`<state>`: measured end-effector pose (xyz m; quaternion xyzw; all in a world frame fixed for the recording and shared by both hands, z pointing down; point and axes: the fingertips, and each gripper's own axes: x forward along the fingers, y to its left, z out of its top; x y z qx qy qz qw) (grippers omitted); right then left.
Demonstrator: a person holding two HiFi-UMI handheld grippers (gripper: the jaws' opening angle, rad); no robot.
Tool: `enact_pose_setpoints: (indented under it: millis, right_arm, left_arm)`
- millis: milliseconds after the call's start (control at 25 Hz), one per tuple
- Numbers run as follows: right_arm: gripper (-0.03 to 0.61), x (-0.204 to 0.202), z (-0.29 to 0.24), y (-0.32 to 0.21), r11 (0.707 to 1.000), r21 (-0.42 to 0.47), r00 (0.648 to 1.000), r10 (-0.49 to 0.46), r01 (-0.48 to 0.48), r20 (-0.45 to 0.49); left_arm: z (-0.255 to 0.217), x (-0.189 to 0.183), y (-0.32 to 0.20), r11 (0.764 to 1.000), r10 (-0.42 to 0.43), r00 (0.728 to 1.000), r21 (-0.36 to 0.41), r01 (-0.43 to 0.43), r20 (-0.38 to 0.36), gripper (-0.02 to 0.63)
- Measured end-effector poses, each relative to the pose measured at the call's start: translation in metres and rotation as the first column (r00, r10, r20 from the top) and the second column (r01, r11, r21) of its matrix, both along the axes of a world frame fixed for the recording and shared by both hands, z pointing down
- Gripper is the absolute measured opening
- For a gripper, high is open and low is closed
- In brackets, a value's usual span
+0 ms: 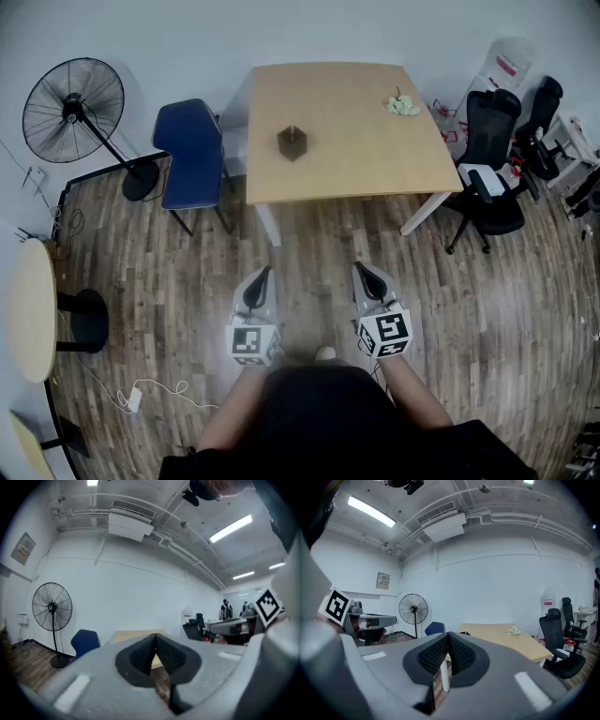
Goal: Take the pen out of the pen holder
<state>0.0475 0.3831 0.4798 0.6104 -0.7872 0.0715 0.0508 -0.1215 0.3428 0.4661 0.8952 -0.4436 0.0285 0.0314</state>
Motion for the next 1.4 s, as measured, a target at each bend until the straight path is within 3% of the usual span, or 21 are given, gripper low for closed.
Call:
enact_pose_setpoints:
  millis: [680, 920, 1400]
  right_arm:
    - [0.002, 0.048, 0.007, 0.019, 1.0, 0.03, 1.0, 0.006, -0.005, -0.014]
    - [0.002, 0.054, 0.022, 0.012, 1.0, 0.01, 1.0, -0.005, 0.005, 0.004]
    - [0.002, 0.049, 0.035, -0.089, 1.0, -0.023, 1.0, 0.005, -0.005, -0.015]
  left_arm:
    - [0.007, 0.059, 0.026, 0.999, 0.022, 1.0, 0.034, -0.023, 0.018, 0.003]
    - [0.017, 0.061, 0.019, 0.999, 0.014, 0.999, 0.03, -0.015, 0.029, 0.003]
    - [0.039, 0.054, -0.087, 1.0, 0.021, 1.0, -0.006, -0.021, 0.009, 0.003]
